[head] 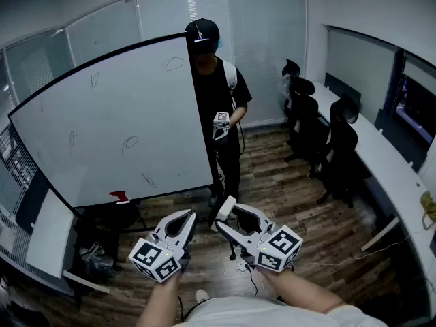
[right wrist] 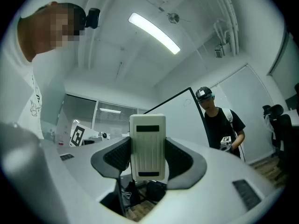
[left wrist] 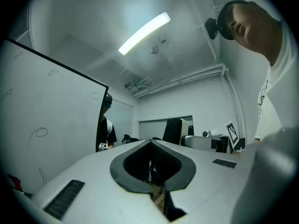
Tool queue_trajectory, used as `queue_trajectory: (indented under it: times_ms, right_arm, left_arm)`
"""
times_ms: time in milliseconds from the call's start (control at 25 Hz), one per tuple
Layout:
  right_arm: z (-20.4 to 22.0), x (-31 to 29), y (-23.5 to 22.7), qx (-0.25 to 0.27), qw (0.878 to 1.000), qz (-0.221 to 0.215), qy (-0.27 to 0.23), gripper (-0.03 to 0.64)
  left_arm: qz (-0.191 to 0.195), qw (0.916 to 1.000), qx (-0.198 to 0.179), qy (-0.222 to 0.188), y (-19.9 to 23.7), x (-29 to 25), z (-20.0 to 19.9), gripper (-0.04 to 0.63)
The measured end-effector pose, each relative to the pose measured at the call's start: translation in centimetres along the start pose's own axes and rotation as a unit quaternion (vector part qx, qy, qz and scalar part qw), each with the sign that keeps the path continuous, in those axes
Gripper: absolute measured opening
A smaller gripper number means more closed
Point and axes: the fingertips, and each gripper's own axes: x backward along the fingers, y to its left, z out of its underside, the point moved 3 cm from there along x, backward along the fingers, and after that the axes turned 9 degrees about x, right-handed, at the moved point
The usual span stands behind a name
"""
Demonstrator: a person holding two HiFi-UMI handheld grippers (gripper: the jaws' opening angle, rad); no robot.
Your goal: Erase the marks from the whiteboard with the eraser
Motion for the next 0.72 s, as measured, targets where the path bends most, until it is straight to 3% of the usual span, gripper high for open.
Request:
queue_trajectory:
  times_ms: [720]
  right_arm:
    - [0.2, -2.0, -0.1, 0.0, 1.0, -0.002, -0.016, 0.235]
  left_arm:
    - [0.01, 0.9999, 0.011, -0.002, 2.0, 0.3, -0.3, 0.008]
